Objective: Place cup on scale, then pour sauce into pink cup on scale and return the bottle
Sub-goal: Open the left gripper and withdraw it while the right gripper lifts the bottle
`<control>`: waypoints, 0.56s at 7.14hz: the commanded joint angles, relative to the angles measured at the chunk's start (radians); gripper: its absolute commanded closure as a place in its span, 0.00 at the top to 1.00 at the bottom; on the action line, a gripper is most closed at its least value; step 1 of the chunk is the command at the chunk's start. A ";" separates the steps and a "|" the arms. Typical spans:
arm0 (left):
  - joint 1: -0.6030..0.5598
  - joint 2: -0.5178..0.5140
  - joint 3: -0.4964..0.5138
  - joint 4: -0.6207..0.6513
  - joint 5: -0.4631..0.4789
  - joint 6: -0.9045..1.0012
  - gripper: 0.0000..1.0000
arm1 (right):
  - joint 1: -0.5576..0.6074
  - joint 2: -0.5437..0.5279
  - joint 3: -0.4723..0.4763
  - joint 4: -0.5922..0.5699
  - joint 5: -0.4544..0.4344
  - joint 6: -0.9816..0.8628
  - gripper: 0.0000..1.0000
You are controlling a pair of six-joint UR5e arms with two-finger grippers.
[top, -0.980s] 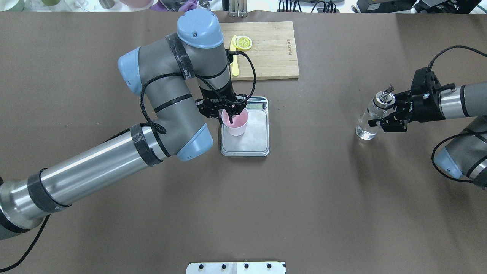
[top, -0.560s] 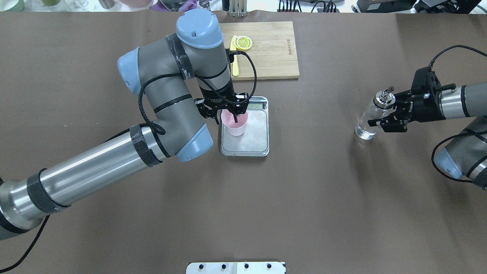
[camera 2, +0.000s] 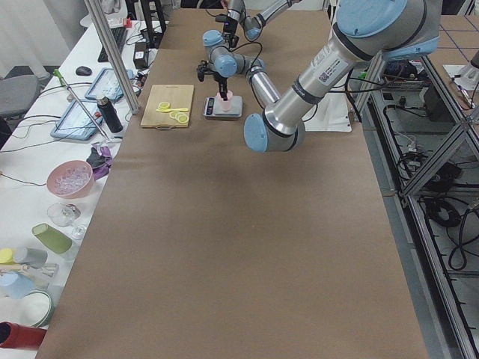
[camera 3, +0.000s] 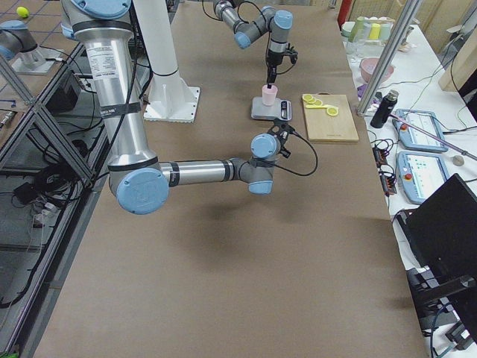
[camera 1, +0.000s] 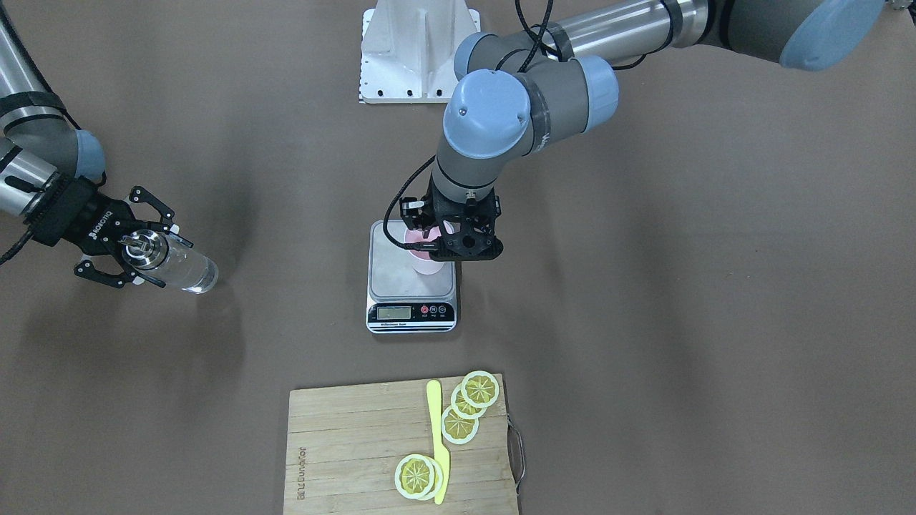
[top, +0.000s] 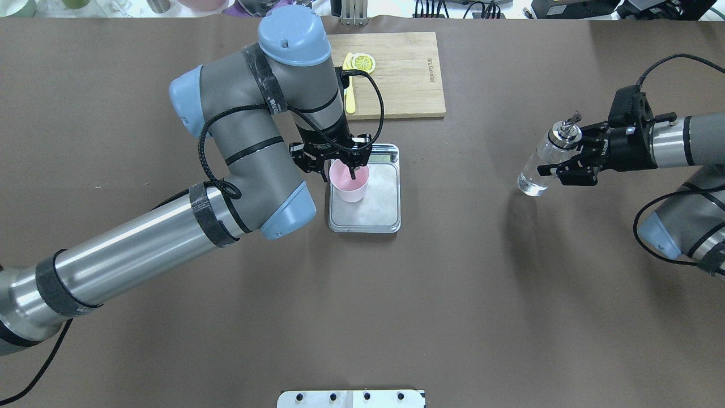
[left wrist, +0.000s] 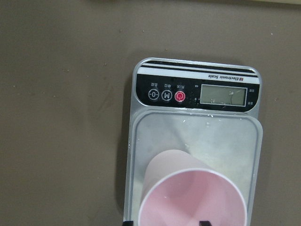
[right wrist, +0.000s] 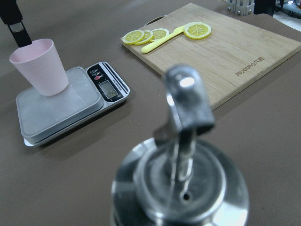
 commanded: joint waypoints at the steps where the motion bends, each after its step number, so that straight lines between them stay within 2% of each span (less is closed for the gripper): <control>1: -0.032 0.047 -0.082 0.035 -0.023 0.014 0.56 | 0.008 0.036 0.002 -0.069 -0.004 0.000 0.00; 3: -0.093 0.139 -0.180 0.078 -0.060 0.084 0.56 | 0.015 0.091 0.005 -0.166 -0.004 -0.010 0.00; 4: -0.131 0.231 -0.270 0.101 -0.060 0.126 0.56 | 0.015 0.107 0.025 -0.216 -0.004 -0.012 0.00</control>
